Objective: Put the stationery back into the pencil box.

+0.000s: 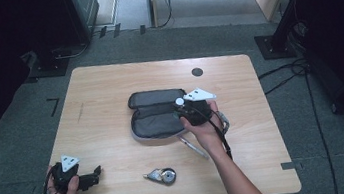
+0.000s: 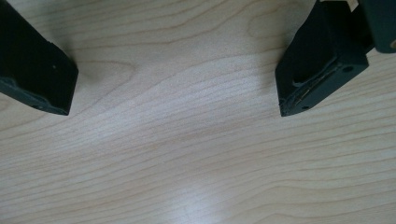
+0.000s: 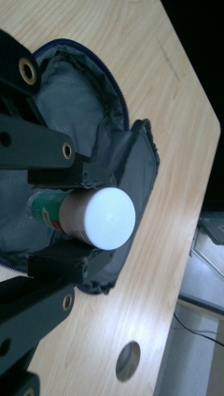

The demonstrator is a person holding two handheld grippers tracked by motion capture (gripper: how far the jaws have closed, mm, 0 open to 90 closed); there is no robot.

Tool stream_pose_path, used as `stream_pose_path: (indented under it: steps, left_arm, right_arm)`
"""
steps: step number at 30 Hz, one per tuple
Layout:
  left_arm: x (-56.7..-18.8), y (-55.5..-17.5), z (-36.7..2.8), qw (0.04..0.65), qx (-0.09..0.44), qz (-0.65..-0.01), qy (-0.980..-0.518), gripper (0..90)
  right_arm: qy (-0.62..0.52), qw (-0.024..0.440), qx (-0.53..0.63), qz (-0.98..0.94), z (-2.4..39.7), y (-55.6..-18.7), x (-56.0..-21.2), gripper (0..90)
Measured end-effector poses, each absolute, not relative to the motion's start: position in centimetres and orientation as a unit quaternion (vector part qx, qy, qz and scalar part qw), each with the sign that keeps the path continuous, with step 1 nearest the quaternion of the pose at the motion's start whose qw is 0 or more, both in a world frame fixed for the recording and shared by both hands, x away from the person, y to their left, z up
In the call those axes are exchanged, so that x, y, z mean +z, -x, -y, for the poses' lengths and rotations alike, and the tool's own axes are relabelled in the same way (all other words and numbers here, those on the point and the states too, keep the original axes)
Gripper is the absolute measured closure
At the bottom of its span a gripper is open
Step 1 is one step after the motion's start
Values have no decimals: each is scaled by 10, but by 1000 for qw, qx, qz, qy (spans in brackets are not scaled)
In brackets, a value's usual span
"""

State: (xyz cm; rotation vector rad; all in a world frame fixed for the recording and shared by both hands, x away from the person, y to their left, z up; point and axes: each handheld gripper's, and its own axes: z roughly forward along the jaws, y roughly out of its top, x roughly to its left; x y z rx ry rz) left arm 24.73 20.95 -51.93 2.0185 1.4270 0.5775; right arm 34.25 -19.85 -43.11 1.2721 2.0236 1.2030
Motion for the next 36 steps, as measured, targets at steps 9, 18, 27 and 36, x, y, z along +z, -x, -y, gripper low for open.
stream_pose_path:
  steps: [9,18,27,36]
  left_arm:
    - [-519,-247,-210,296,217,-536,-760,0]
    - [-519,-247,-210,296,217,-535,-761,0]
    - [-519,-247,-210,297,217,-535,-761,0]
    - [-519,-247,-210,297,217,-535,-761,0]
  right_arm:
    - [-457,219,427,-749,182,-352,-451,655]
    - [-469,250,424,-733,179,-364,-460,655]
    - [-465,247,420,-739,186,-357,-468,654]
    - [-453,208,431,-752,199,-338,-472,653]
